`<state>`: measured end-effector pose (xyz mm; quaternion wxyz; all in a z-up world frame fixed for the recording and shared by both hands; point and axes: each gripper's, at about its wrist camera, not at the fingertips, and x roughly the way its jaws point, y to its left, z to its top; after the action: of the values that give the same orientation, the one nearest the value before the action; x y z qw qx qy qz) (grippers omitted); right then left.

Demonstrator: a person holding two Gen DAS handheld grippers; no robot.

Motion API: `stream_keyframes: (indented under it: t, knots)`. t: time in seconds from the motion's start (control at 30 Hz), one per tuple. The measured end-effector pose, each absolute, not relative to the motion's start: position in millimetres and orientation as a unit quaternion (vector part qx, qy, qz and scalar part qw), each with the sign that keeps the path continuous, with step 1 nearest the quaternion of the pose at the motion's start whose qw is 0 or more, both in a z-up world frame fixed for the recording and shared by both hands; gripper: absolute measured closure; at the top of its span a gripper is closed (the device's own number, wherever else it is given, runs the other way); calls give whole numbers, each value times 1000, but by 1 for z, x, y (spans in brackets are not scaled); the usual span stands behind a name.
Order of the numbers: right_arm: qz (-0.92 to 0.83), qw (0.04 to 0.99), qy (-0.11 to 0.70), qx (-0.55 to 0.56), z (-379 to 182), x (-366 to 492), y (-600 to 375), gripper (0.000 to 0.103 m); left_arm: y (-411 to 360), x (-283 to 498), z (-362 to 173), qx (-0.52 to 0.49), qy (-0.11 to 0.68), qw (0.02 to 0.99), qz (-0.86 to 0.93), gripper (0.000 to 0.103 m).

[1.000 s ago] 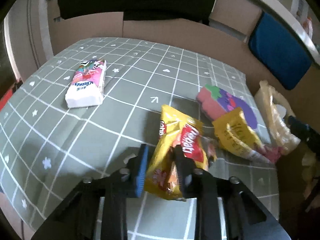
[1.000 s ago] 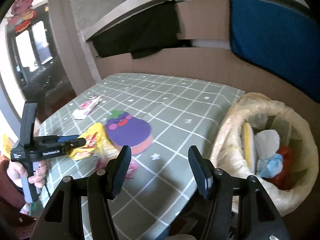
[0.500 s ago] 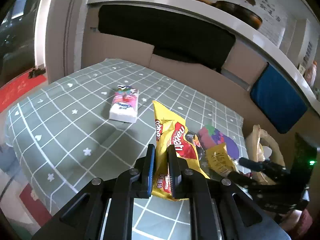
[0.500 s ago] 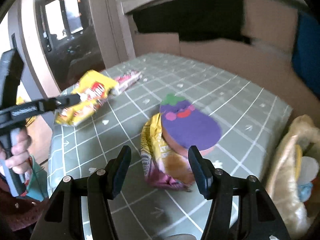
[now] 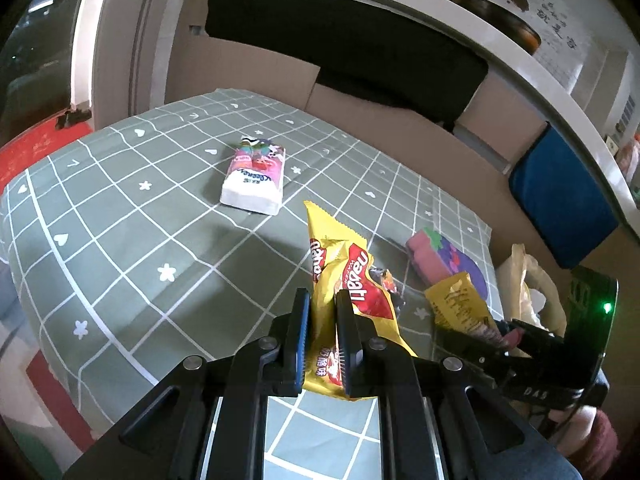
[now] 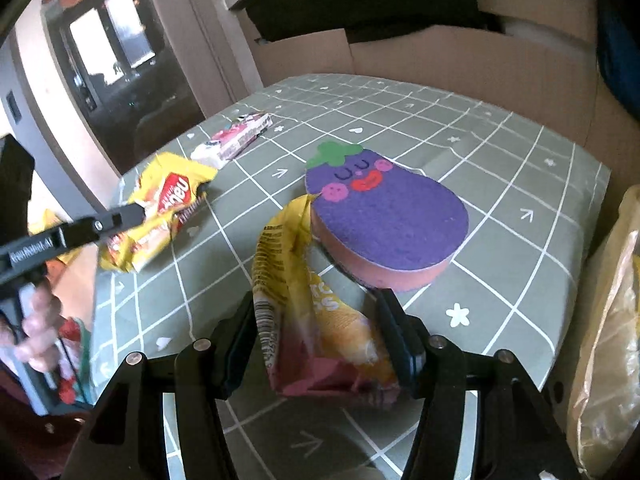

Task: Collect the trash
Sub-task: 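Grasp the yellow chip bag with the left tool while the right tool grasps the yellow-purple wrapper, then carry the chip bag and wrapper with both tools over the bin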

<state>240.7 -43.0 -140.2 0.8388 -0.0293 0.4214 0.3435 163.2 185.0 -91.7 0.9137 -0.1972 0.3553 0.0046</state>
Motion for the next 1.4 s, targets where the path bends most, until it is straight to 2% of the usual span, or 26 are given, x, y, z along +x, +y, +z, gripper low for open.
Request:
stream_keyframes:
  t: [0.2, 0.27, 0.3, 0.37, 0.4, 0.93, 1.4]
  knots:
    - [346, 833, 428, -49, -138, 241, -39, 47, 178, 166, -95, -195, 362, 911, 0, 90]
    - [330, 843, 421, -58, -137, 240, -39, 56, 175, 165, -93, -191, 360, 913, 0, 90]
    - [325, 851, 408, -63, -135, 237, -40, 70, 173, 164, -91, -188, 358, 915, 1, 90]
    - [324, 862, 385, -60, -128, 231, -43, 77, 170, 162, -86, -180, 351, 919, 2, 90]
    - [323, 867, 374, -61, -123, 228, -44, 85, 169, 162, -83, -176, 347, 921, 4, 90]
    - [305, 909, 282, -38, -43, 193, -85, 85, 125, 146, -19, -118, 274, 954, -9, 90]
    - [229, 951, 206, -28, 10, 167, -159, 85, 32, 149, 40, -44, 186, 978, -78, 90]
